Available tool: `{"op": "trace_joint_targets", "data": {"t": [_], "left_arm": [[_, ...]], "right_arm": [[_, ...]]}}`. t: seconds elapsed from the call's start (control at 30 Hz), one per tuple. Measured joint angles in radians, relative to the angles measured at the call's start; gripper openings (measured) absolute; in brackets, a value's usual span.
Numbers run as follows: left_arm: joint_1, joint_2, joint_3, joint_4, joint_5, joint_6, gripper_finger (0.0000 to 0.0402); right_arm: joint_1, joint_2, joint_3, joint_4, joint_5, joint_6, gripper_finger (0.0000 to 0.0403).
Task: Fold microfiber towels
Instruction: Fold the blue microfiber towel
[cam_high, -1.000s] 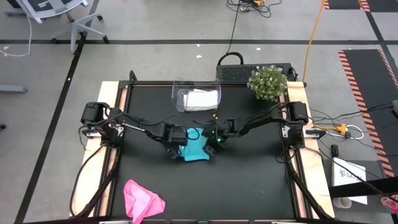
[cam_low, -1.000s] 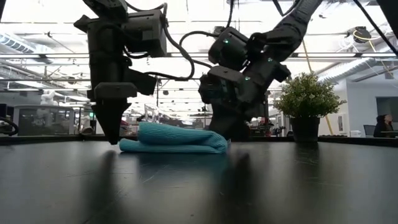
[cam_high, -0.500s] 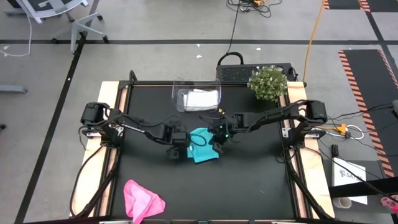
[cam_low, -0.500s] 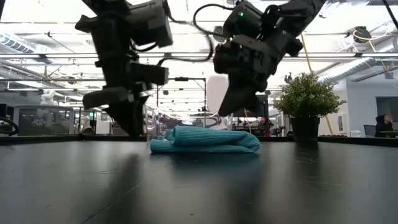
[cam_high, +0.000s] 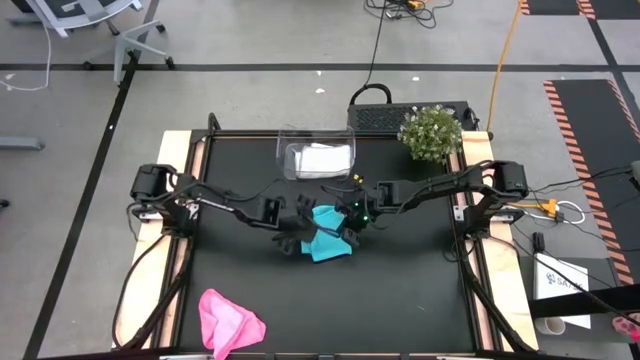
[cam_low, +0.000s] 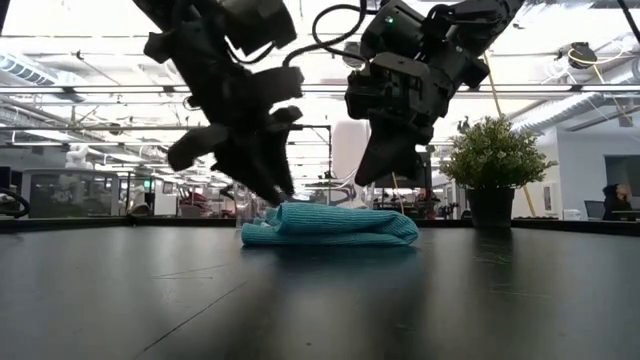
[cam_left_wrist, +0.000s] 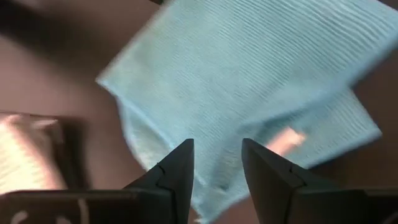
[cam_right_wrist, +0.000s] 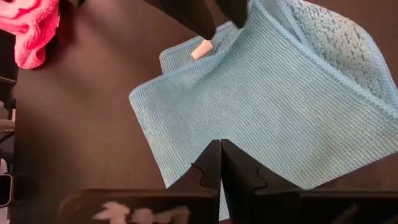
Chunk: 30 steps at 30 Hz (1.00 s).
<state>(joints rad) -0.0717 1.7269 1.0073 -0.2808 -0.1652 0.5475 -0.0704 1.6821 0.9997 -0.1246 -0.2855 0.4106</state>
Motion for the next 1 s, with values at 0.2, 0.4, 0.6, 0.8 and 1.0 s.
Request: {"op": "trace_joint_targets", "data": {"t": [0.2, 0.4, 0.6, 0.8, 1.0], "left_arm": [[0.020, 0.003, 0.000, -0.049, 0.038, 0.063, 0.0136], [0.049, 0.003, 0.000, -0.032, 0.050, 0.076, 0.0136], [0.081, 0.003, 0.000, -0.038, 0.151, 0.074, 0.0136], [0.094, 0.007, 0.000, -0.036, 0.173, 0.074, 0.0136], [0.096, 0.051, 0.000, -0.056, 0.208, 0.073, 0.0136]], "right_arm": [[0.000, 0.000, 0.000, 0.000, 0.000, 0.000, 0.0000], [0.000, 0.000, 0.000, 0.000, 0.005, 0.000, 0.0000], [0.000, 0.000, 0.000, 0.000, 0.028, 0.023, 0.0000], [0.000, 0.000, 0.000, 0.000, 0.027, 0.023, 0.0000], [0.000, 0.000, 0.000, 0.000, 0.027, 0.023, 0.0000]]}}
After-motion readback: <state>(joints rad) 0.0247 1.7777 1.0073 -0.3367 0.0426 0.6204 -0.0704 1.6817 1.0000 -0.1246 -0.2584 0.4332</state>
